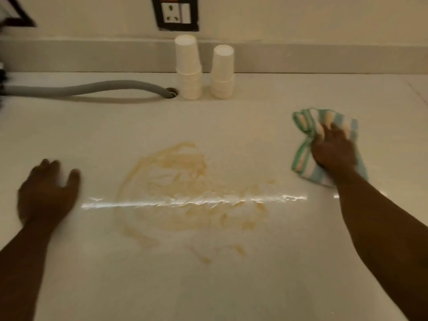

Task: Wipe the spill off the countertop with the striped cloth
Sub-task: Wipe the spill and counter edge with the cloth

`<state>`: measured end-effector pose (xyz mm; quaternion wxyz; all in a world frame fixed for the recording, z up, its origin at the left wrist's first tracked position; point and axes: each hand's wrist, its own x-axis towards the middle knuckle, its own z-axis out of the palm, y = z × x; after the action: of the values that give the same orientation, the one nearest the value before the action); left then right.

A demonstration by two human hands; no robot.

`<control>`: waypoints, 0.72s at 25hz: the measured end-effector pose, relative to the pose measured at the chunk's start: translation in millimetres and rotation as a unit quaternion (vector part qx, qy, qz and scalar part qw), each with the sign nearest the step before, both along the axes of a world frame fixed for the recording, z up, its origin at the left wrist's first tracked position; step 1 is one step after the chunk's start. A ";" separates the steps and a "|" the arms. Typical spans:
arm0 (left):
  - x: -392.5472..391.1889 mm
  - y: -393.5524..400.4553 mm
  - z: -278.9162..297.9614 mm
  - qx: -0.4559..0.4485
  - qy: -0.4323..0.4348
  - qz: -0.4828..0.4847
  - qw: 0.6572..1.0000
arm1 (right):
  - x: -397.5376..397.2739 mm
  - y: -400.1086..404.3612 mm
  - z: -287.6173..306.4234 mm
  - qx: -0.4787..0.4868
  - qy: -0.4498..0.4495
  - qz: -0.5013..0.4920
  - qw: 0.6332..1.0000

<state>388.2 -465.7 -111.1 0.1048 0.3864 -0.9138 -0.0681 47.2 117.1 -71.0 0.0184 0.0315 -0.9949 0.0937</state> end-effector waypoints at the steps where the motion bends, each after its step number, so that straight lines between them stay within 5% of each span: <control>1: -0.3 5.8 7.7 0.002 -0.028 0.009 1.000 | 1.5 -5.0 2.2 -0.001 -0.013 -0.029 1.000; 3: -3.9 18.7 20.8 0.001 -0.038 -0.003 0.999 | -1.8 -26.5 0.2 0.008 -0.030 -0.041 0.999; 11: -3.5 25.8 27.1 0.008 -0.045 -0.001 0.999 | 47.8 -223.8 6.9 0.034 -0.047 0.208 0.976; 15: -1.5 25.2 28.8 0.024 -0.040 0.003 0.999 | 111.0 -281.4 7.2 0.035 -0.065 0.382 0.921; 18: -0.1 25.4 29.1 0.025 -0.041 0.000 0.999 | 137.4 -245.6 4.8 0.033 -0.049 0.504 0.862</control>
<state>388.1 -440.3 -82.0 0.0573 0.3914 -0.9154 -0.0748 184.6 -128.4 -66.2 -0.0808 0.5243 -0.8457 0.0590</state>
